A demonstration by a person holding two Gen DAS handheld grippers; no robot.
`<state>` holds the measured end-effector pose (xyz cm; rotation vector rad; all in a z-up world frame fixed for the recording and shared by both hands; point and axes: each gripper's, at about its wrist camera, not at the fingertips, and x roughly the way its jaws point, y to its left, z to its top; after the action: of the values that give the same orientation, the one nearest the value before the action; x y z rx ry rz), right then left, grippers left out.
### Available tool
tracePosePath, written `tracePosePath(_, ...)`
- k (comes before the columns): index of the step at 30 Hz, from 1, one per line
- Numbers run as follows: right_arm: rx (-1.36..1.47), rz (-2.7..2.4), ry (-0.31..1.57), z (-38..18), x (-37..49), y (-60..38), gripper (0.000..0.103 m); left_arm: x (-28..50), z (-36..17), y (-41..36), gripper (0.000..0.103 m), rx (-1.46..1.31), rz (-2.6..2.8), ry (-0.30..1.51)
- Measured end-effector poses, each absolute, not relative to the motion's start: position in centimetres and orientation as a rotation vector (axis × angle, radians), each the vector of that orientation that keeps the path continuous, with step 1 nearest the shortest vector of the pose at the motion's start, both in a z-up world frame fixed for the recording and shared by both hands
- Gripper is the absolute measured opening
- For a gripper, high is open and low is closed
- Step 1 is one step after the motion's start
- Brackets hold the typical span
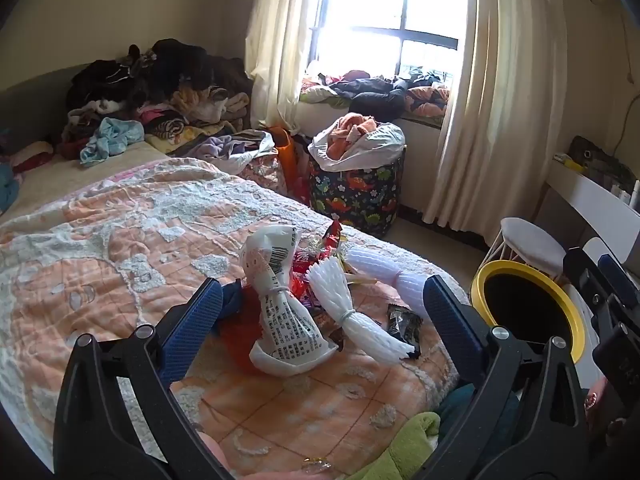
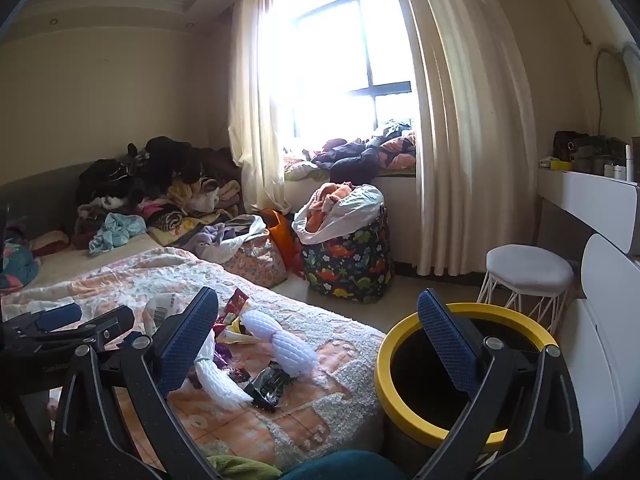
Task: Collect trash
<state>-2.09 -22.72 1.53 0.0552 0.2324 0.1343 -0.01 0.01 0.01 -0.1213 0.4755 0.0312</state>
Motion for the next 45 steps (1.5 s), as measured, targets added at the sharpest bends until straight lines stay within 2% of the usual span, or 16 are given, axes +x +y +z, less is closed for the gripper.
tracePosePath(45, 0.053, 0.146, 0.231, 2.0, -2.51, -22.78, 0.097, -0.34, 0.86, -0.35, 0.092, -0.13, 0.025, 0.467)
